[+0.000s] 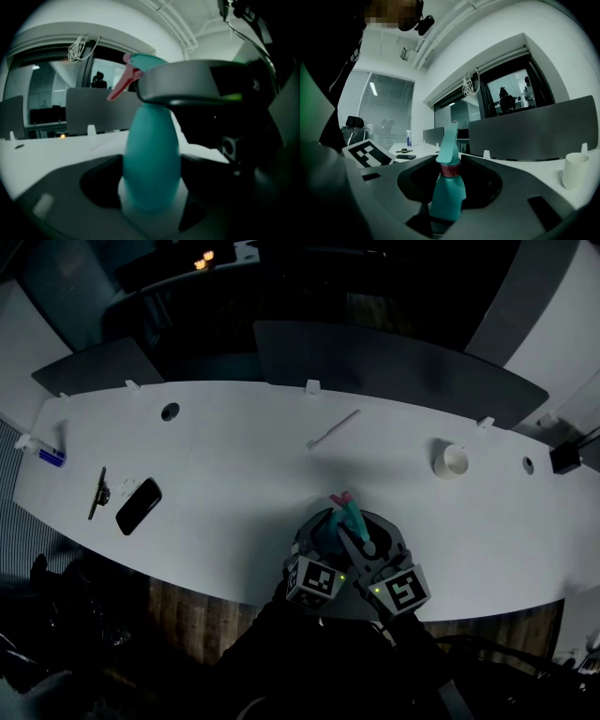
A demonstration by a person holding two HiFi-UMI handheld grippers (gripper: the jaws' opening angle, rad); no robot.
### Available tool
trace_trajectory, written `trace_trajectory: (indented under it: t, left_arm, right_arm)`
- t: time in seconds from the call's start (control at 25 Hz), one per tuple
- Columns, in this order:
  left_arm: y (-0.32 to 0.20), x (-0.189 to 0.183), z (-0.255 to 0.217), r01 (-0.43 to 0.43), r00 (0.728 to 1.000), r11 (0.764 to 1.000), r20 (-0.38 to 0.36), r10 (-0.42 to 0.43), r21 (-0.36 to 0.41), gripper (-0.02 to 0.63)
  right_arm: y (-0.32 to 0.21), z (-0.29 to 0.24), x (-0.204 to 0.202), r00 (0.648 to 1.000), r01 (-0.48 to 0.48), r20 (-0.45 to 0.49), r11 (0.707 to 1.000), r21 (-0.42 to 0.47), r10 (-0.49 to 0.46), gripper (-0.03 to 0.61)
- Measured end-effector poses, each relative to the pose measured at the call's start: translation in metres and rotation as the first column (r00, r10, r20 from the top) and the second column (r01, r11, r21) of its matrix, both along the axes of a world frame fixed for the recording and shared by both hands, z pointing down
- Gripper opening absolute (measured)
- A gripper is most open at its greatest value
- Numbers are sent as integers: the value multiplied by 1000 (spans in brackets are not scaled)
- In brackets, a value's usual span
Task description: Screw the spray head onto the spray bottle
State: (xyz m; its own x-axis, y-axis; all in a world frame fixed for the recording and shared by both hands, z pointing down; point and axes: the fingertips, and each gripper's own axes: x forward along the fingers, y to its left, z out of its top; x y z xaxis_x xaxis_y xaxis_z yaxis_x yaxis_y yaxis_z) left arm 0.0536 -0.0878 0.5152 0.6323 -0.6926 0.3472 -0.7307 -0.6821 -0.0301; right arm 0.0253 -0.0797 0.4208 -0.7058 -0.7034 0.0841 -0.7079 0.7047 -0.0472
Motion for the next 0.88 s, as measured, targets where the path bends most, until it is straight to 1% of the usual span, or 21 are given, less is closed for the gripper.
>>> trace_trajectory:
  t: [0.12,0.2,0.24,0.32,0.44,0.48,0.52,0.68,0.76,0.84,0.88]
  left_arm:
    - [0,1,0,0,1000,1000,1,0,-1,379]
    - [-1,1,0,1,1000,1000,-1,-1,-1,379]
    - [0,1,1,1,1000,1000,1,-1,0,379]
    - [0,2,2,-1,1000,1000,13,1,-3,379]
    - [-1,1,3,-4,999,1000,38,4,-12,379]
    - [-1,1,3,-4,999,1000,41,4,-11,379]
    - [-1,1,3,-4,999,1000,40,4,-9,379]
    - [0,2,2,-9,1000,1000,27,9,-3,379]
    - [1,2,1,-22,1000,1000,-19,22,-6,380]
    - [2,1,0,-48,995,998,-89,46,-26,381]
    - [3,0,0,-66,993,997,-104,62,-35,383]
  right_arm:
    - [1,1,2,1000,-11,15,999,35,11,144]
    - [0,2,2,1000,-5,-1,999,32,5,144]
    - [0,3,2,1000,1,-23,1000,21,0,146]
    - [-1,5,0,994,14,-108,1000,-15,-16,146]
    - [-2,8,-3,962,33,-267,997,-73,-52,146]
    - [-2,8,-4,952,38,-301,996,-77,-59,144]
    - [-3,8,-5,948,40,-313,996,-74,-61,144]
    - [-3,6,-3,973,31,-227,997,-66,-46,144]
    - [-3,5,-2,983,33,-180,997,-77,-46,144]
    - [-2,4,0,995,50,-79,993,-105,-58,144]
    - [-2,4,1,997,57,-44,992,-111,-62,144]
